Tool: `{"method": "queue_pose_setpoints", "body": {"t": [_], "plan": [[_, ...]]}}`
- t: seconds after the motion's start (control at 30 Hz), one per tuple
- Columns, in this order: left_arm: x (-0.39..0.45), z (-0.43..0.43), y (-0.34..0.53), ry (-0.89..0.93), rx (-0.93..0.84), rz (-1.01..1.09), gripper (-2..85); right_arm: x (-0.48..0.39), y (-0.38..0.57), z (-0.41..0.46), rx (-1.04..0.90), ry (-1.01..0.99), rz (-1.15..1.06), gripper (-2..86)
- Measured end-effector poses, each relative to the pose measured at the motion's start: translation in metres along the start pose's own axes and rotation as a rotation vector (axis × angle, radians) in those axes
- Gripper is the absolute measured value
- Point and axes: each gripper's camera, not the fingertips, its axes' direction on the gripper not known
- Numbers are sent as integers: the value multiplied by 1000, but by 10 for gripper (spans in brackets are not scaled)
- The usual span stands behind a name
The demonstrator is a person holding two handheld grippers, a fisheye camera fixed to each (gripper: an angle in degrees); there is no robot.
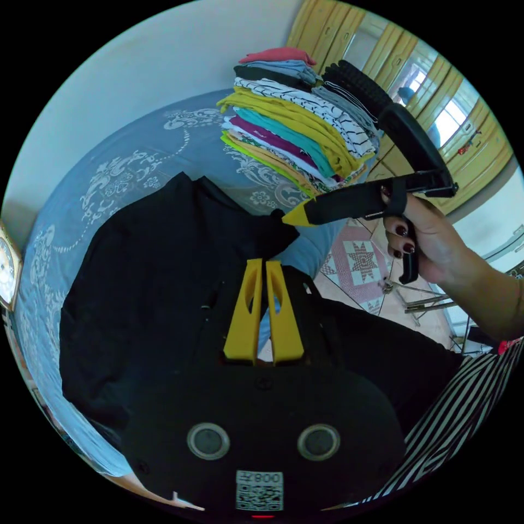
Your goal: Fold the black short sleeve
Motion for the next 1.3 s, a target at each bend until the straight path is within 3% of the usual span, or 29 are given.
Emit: {"method": "queue_pose_setpoints", "body": {"t": [0.3, 0.6, 1.0, 1.3], "plan": [[15, 9, -15, 1, 15, -1, 10, -23, -104, 40, -41, 130, 57, 96], [12, 5, -12, 25, 24, -1, 9, -49, -171, 83, -98, 123, 117, 82], [-25, -52, 39, 54, 90, -75, 10, -120, -202, 85, -78, -48, 61, 18], [-102, -159, 153, 94, 274, -264, 11, -244, -225, 109, -69, -242, -93, 13]]}}
